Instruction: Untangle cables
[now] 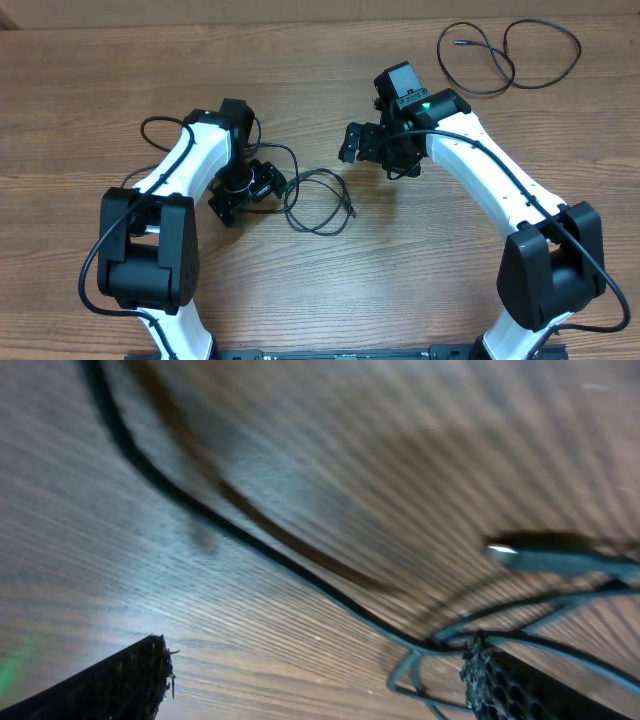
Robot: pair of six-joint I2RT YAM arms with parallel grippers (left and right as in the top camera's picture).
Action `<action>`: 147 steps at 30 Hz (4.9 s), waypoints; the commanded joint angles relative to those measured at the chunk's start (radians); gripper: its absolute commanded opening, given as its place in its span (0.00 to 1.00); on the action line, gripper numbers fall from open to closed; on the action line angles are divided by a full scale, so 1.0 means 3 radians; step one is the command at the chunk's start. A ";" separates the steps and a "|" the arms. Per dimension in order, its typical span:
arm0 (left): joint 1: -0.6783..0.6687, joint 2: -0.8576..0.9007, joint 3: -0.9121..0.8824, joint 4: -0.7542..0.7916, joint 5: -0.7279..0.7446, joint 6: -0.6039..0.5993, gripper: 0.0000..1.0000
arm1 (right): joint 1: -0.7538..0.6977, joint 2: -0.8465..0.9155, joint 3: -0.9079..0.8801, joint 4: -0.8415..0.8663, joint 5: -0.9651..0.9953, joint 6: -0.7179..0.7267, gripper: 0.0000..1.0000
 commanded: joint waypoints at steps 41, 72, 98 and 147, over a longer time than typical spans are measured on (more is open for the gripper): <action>0.0055 -0.0069 -0.0848 0.1019 -0.0436 -0.0848 0.65 | 0.0023 0.0001 -0.0023 0.0086 0.0032 -0.0022 1.00; 0.0055 -0.0069 -0.0848 0.1047 -0.0434 -0.0848 0.24 | 0.0023 0.0001 -0.0023 -0.0024 0.0032 -0.0023 1.00; 0.0056 -0.0093 -0.0462 0.0712 -0.0203 -0.0519 0.04 | 0.0186 0.0001 -0.0023 -0.0168 -0.0080 -0.0116 1.00; 0.0056 -0.0627 0.0487 -0.0140 -0.0017 -0.0134 0.04 | 0.0530 0.0001 -0.1069 0.0703 0.0463 0.0244 1.00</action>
